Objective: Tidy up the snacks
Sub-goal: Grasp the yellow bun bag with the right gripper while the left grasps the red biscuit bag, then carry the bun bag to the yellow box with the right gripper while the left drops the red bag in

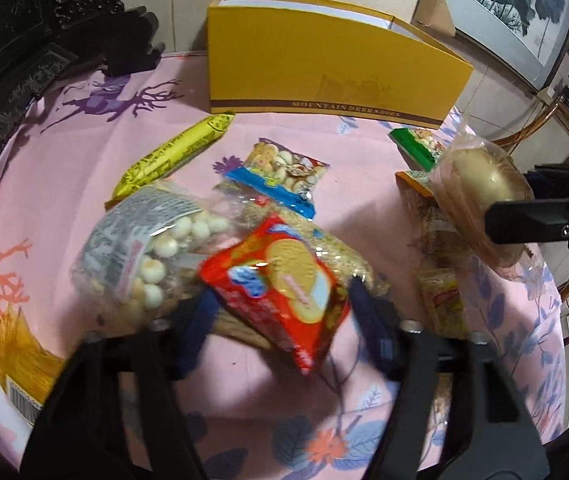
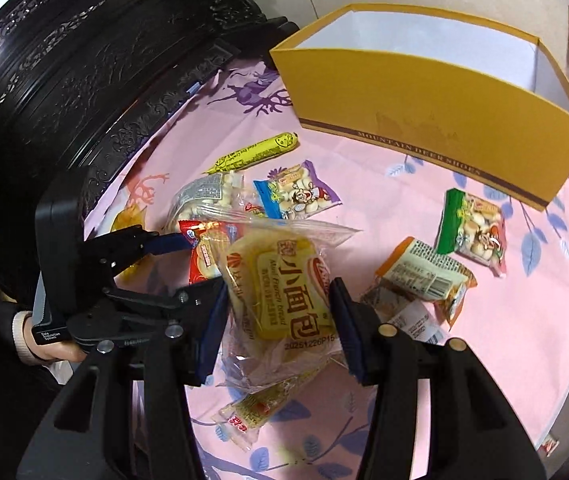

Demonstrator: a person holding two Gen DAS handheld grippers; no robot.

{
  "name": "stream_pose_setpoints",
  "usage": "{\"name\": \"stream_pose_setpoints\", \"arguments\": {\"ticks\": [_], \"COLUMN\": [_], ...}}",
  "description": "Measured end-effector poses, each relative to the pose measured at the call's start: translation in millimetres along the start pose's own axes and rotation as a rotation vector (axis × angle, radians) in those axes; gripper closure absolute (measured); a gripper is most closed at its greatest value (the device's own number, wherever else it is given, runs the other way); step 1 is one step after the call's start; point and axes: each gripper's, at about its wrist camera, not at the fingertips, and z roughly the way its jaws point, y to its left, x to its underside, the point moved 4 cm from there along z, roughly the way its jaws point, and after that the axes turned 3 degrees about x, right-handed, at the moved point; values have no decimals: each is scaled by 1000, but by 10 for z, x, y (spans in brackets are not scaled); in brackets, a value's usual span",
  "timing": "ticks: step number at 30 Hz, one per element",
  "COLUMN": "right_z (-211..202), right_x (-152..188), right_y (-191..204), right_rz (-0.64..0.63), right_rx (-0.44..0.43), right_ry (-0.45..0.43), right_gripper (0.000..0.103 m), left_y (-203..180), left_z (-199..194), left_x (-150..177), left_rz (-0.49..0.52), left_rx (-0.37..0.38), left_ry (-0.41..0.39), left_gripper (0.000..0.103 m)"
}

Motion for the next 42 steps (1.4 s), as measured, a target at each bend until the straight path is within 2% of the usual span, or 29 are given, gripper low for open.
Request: {"name": "stream_pose_setpoints", "arguments": {"ticks": [4, 14, 22, 29, 33, 35, 39, 42], "right_z": [-8, -123, -247, -268, -257, -267, -287, -304], "right_x": [-4, -20, -114, -85, -55, -48, -40, -41], "right_y": [-2, 19, 69, 66, 25, 8, -33, -66], "right_rz": [12, 36, 34, 37, 51, 57, 63, 73], "right_rx": [11, 37, 44, 49, 53, 58, 66, 74], "right_ry": [-3, -33, -73, -67, -59, -62, -67, -76], "right_gripper": [52, 52, 52, 52, 52, 52, 52, 52], "left_y": [32, -79, -168, -82, -91, -124, -180, -217], "left_z": [-37, -194, -426, -177, -15, 59, 53, -41], "left_x": [-15, -93, -194, -39, -39, -31, -30, -22], "left_rz": [6, 41, 59, 34, 14, 25, 42, 55], "left_rx": [9, 22, 38, 32, 59, 60, 73, 77], "left_ry": [-5, -46, -101, -43, 4, 5, 3, -5], "left_gripper": [62, 77, 78, 77, 63, 62, 76, 79]}}
